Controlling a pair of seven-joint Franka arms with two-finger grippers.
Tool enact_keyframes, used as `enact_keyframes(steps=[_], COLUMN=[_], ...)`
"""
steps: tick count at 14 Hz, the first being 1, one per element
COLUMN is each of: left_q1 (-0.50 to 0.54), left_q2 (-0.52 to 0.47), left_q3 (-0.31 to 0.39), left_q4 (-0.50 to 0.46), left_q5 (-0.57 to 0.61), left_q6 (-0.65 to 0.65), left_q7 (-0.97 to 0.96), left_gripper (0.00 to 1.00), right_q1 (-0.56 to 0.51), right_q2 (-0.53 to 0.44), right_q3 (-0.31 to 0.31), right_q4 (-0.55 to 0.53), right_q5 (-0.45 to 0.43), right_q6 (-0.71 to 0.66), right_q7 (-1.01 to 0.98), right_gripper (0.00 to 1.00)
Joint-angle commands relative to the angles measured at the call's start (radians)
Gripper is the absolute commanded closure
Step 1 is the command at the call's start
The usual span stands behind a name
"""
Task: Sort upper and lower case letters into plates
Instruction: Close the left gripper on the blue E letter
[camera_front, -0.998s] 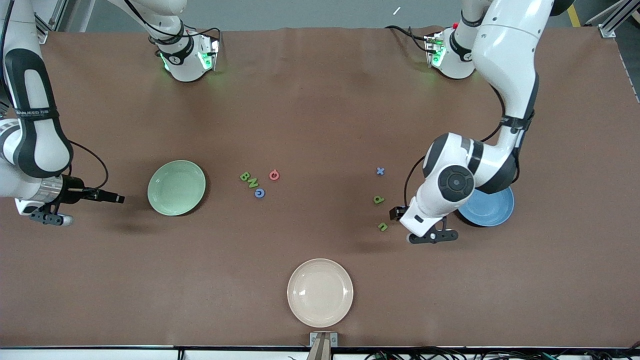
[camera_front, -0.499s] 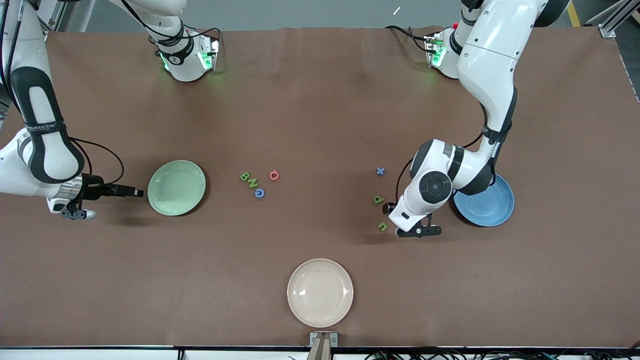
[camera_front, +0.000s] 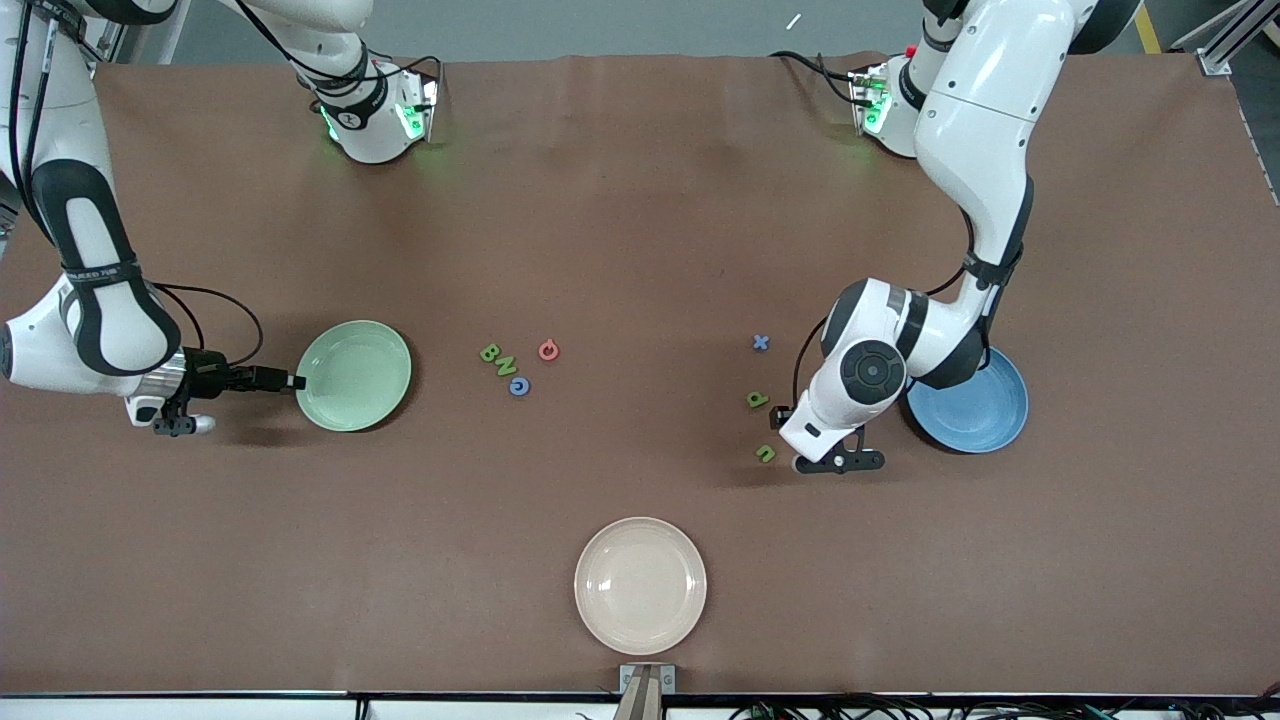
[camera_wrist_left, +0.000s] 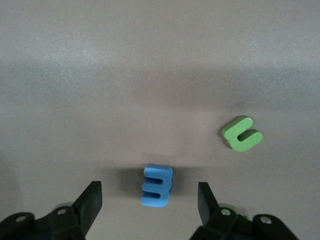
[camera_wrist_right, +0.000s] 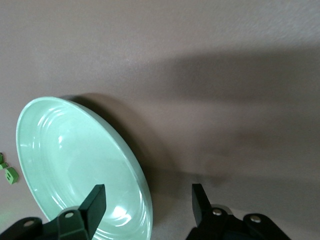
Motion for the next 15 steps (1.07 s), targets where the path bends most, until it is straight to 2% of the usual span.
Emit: enact_keyframes(steps=[1,8,12,15], left_q1=[-0.004,-0.005,-0.005,-0.007], left_q2=[0.001,0.012,0.017,0.021], left_q3=[0.003,0.003,0.003,0.003], left_q4=[-0.015,-0.025,-0.025,-0.026], left_q5=[0.012,0.021,0.021,0.030], left_q6=[0.020,0.057,0.085,0.106], left_q7=[0.007,0.018,0.018,0.006], left_gripper=[0.24,0.48,0.63,0.74], right_q1=[0.002,0.028,0.021,0.016], right_q2=[-0.021,-0.008,0.012,0.015], right_q3=[0.005,0.007,0.007,0.005], right_q4=[-0.038,-0.053,-0.049,-0.044], right_q5=[0.045,0.058,0.058,0.058], right_q6=[0.001,-0.019,-0.017,-0.020], right_q7=[-0.026,-0.026,-0.149,-0.165], right_gripper=[0.27,0.33,0.65,0.93])
